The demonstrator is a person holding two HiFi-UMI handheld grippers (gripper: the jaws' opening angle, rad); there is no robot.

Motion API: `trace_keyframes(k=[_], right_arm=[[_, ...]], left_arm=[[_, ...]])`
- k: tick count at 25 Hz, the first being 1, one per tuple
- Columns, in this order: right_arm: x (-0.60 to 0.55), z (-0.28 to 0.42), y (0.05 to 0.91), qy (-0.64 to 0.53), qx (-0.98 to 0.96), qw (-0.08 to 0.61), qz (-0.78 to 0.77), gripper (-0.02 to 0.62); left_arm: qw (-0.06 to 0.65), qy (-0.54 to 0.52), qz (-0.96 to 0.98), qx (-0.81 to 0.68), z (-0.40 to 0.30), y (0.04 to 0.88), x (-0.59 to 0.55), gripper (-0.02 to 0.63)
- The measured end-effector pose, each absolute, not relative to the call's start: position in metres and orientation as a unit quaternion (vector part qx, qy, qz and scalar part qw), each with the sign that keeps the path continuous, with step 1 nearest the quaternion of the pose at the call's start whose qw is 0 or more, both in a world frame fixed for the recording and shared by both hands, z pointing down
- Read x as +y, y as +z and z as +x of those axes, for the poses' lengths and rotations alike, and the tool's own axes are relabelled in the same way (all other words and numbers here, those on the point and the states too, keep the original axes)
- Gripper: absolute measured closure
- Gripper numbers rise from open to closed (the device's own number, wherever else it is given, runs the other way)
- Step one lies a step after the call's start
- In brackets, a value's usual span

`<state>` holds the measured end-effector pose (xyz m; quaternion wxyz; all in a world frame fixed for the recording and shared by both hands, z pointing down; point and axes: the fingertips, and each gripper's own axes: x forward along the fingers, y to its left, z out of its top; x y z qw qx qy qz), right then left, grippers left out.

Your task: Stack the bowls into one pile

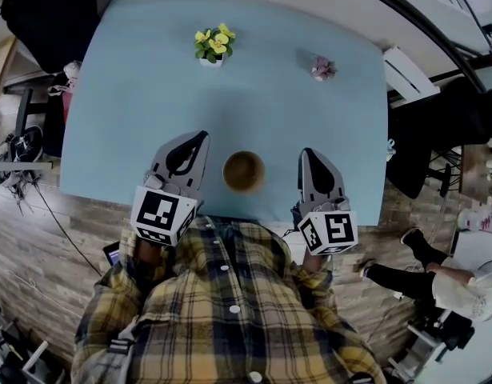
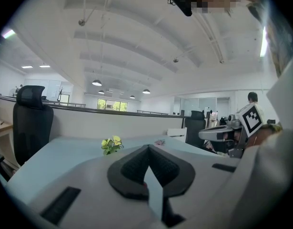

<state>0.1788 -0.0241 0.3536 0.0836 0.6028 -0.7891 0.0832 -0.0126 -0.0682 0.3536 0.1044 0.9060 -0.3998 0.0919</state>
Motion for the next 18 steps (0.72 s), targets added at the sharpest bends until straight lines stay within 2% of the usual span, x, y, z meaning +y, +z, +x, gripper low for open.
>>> trace_keyframes(k=[18], right_arm=[[-0.0326, 0.1786, 0.3603, 0.092, -0.789, 0.085, 0.602, 0.594]], left_arm=[[0.109, 0.098, 0.907, -0.396, -0.0119, 0.3592, -0.0736, 0.615]])
